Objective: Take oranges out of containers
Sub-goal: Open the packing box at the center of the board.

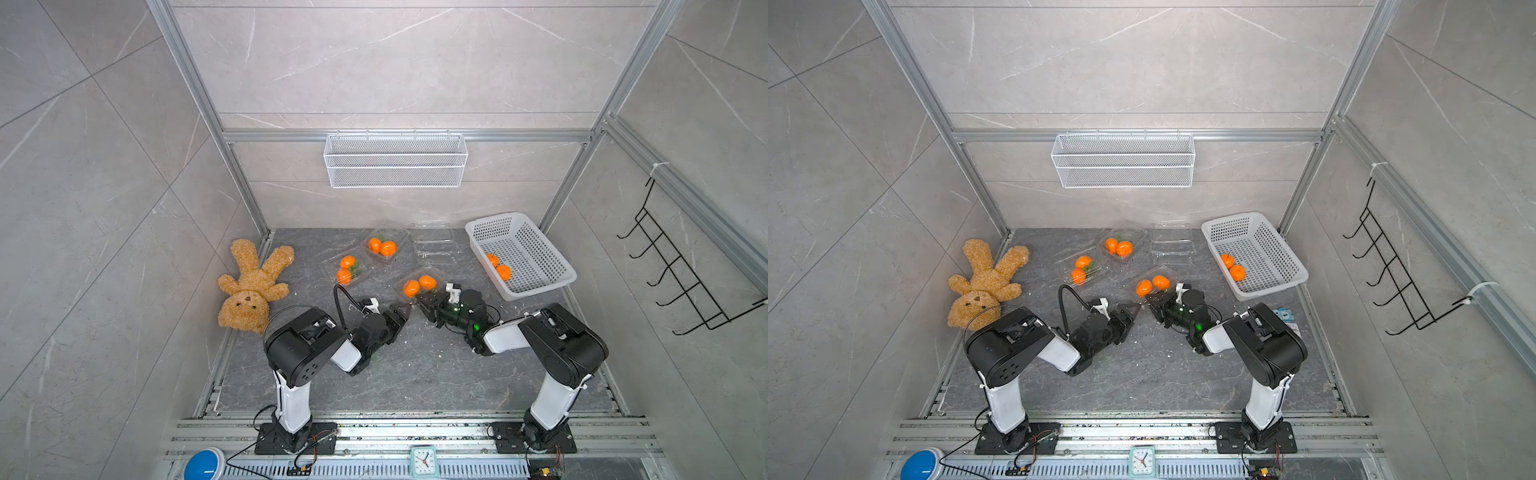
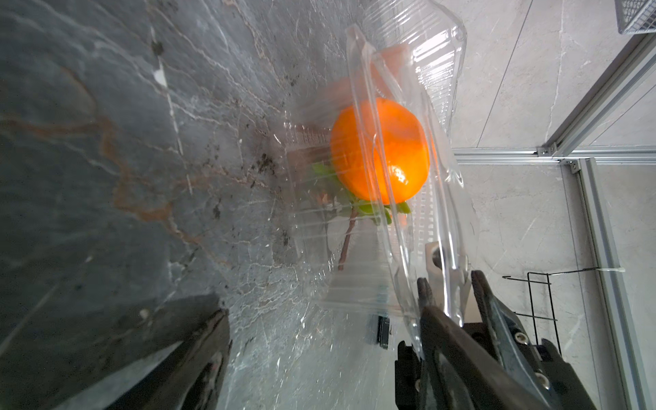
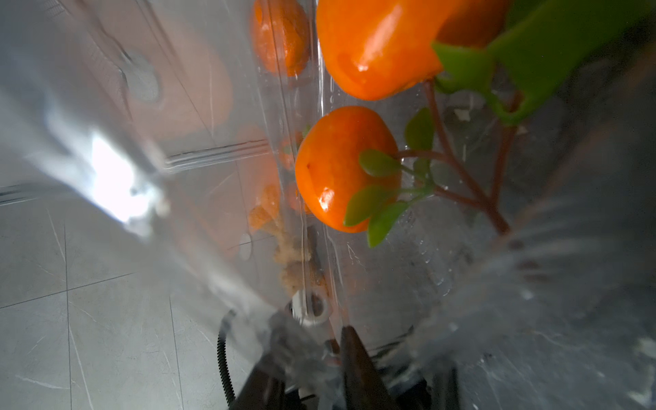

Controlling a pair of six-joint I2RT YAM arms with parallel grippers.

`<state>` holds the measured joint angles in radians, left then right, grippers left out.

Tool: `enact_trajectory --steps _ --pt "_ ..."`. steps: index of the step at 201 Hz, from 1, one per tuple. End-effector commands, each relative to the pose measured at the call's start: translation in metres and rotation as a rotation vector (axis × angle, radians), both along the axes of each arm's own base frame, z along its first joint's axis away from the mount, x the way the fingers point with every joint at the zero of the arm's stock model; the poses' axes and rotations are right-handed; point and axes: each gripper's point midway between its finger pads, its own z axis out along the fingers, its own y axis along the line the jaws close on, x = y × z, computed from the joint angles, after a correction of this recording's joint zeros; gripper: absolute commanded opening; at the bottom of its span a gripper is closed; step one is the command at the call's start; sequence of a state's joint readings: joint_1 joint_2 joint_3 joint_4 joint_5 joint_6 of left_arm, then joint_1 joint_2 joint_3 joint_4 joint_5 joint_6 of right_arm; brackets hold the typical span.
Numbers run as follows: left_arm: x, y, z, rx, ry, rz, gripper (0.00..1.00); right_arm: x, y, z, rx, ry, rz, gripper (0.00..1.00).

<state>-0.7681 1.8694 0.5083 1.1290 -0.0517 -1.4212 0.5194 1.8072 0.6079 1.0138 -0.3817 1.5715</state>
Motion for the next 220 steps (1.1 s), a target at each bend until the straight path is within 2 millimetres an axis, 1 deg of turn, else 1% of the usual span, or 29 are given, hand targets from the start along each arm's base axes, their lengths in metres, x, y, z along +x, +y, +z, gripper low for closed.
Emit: enact_trajectory --steps 1,36,69,98,125,152,174,220 --pt "-0.002 0.003 0.025 -0.022 -0.063 0.004 0.85 -0.003 0.009 0.003 0.002 -0.003 0.030 0.27" --pt "-0.006 0.016 0.030 0.020 -0.075 0.030 0.85 -0.004 0.008 0.004 0.003 -0.005 0.024 0.24" --pt "-0.008 0.026 0.027 0.053 -0.064 0.058 0.85 -0.006 0.006 0.008 0.003 0.000 0.016 0.22" --pt "-0.007 0.028 0.024 0.056 -0.050 0.067 0.85 -0.006 0.004 0.009 0.021 0.009 0.004 0.21" --pt "-0.006 0.031 0.017 0.056 -0.030 0.085 0.85 -0.007 0.003 0.009 0.039 0.014 0.001 0.20" --pt "-0.003 0.029 0.017 0.042 -0.033 0.087 0.85 -0.010 0.002 0.010 0.038 0.013 0.003 0.20" --pt "-0.002 0.031 0.016 0.038 -0.026 0.095 0.85 -0.013 0.000 0.011 0.039 0.013 0.001 0.20" --pt "0.002 0.032 0.015 0.025 -0.022 0.098 0.85 -0.014 -0.001 0.017 0.042 0.004 0.003 0.20"
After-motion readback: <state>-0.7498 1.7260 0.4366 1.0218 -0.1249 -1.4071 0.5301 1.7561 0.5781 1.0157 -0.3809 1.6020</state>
